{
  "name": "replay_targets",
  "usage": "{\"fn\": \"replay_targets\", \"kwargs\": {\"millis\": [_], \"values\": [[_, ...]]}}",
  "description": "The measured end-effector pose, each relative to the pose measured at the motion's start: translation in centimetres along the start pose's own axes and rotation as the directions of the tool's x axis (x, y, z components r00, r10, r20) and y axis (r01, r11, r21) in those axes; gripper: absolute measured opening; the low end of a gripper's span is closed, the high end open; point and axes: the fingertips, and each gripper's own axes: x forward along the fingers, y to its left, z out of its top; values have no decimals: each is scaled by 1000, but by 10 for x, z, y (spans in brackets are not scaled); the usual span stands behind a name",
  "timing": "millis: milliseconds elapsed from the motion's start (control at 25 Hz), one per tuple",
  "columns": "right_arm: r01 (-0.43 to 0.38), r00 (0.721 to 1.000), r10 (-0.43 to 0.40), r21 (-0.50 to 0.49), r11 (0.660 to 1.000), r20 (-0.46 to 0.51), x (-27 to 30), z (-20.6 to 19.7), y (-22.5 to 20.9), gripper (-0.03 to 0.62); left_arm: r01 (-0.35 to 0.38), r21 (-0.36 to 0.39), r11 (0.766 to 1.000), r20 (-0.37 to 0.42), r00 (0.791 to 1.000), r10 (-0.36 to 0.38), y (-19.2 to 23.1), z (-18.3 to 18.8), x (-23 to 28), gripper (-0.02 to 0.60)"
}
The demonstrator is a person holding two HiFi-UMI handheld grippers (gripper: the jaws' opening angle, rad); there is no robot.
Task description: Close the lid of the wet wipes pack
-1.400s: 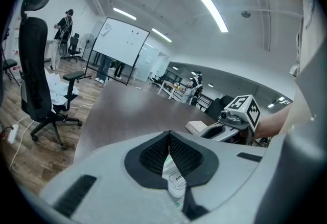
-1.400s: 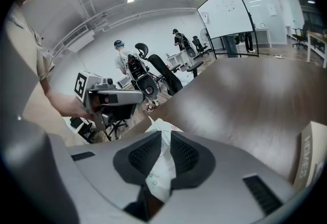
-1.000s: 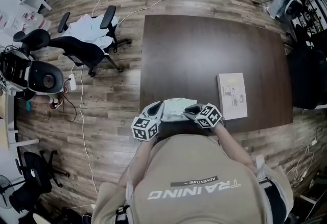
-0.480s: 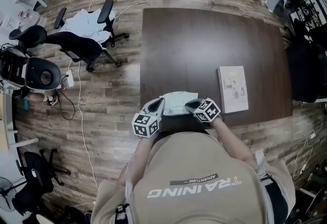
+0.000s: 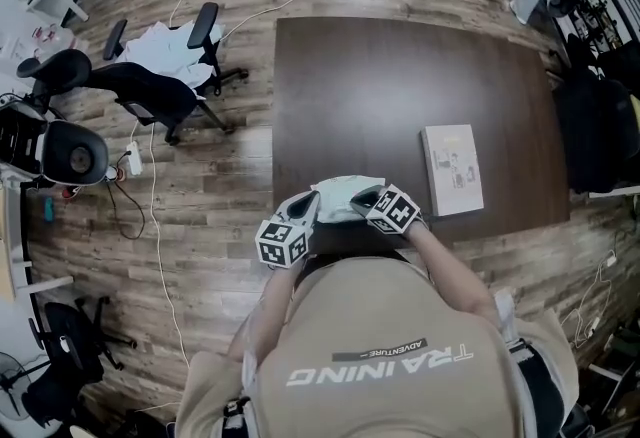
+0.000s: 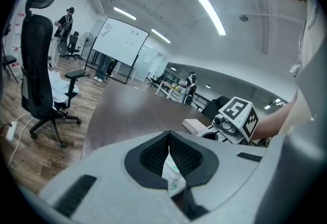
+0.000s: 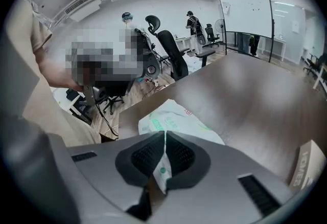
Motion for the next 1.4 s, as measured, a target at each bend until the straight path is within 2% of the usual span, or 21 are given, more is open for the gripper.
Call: {"fn": "replay_targets", "kwargs": {"millis": [280,520,640,840,1000,1160,1400], "values": [[3,999,-4,-22,1000,-54,7,-11,5,18,-14,5,1000,-3,1000,14,3,-9,-9,11],[9,1000,-10,49,999,7,10,-12,0,17,-40,28,999,-10,999,40,9,-17,-16,11],[23,1000,-23,24,999,-3,10,-11,0,15,-41,30,999,-22,999,42,8,-22,-18,11],[35,999,-35,42,998,0,15,-12,0,15,-29,118,993,-38,999,33,2,-23,-26,11],[68,998,-69,68,995,9,11,-12,2,15,-48,99,994,-19,999,50,4,-19,-31,11],[68,995,-77,124,990,67,2,-2,-1,15,-45,79,996,-23,999,47,10,-16,-22,11],[90,977,-120,171,981,176,-35,9,-19,15,1,125,992,-6,1000,0,-8,7,-3,11]]}}
